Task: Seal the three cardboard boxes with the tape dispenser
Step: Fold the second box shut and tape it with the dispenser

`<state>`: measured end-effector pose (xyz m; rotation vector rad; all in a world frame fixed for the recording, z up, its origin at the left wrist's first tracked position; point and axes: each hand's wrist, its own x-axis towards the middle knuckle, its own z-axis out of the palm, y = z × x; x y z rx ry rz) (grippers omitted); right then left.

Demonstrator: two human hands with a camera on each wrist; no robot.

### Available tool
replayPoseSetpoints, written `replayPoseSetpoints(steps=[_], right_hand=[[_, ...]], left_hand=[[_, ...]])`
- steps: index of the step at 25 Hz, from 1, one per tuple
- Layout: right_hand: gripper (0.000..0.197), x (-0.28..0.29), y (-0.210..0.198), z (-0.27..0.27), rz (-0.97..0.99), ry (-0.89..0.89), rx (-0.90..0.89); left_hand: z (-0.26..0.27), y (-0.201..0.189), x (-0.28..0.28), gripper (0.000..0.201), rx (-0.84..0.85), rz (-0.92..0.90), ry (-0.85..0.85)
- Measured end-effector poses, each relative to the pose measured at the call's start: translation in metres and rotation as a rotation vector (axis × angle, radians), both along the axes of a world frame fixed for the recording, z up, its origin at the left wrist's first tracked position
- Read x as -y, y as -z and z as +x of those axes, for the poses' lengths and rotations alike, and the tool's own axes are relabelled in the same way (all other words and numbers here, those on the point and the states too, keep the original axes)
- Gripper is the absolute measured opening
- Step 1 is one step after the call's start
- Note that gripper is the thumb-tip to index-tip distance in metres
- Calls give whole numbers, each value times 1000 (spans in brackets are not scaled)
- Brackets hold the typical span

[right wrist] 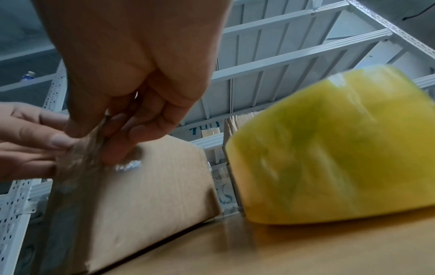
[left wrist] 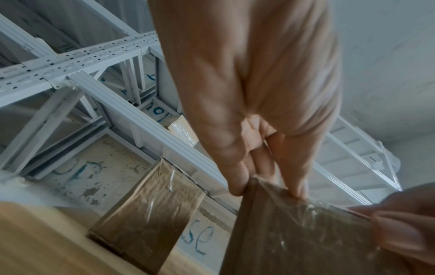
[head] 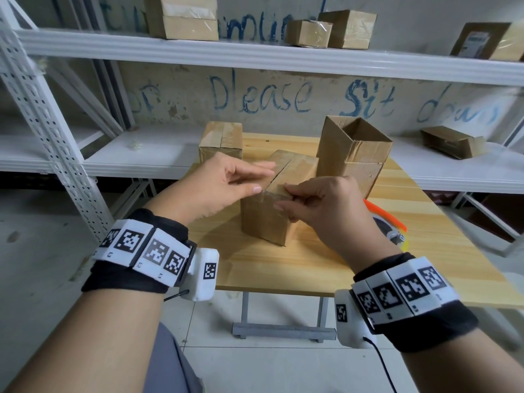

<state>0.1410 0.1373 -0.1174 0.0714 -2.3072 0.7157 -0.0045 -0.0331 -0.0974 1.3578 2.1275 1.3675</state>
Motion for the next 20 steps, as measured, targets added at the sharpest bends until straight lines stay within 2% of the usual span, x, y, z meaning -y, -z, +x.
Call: replayPoseSetpoints(steps=[2, 6, 9, 11, 13, 15, 20], right_hand=[[15, 3, 0, 0, -19, -11, 33], [19, 7, -1, 1, -28, 15, 29], [22, 18, -2, 1, 4, -38, 119], [32, 26, -3, 2, 43, -85, 214], [42, 28, -7, 5, 53, -70, 226], [44, 21, -9, 7, 47, -2, 189], [54, -2, -9, 11, 51, 384, 227]], left_hand=[[-5, -1, 4, 42, 9, 29, -96], [-2, -4, 4, 47, 78, 27, -146], [2, -4, 0, 30, -151, -48, -229], [3, -7, 0, 30, -327, -65, -240], [5, -10, 1, 27, -358, -84, -197], [7, -11, 1, 34, -335, -140, -162], [3, -8, 5, 41, -407, -180, -217]])
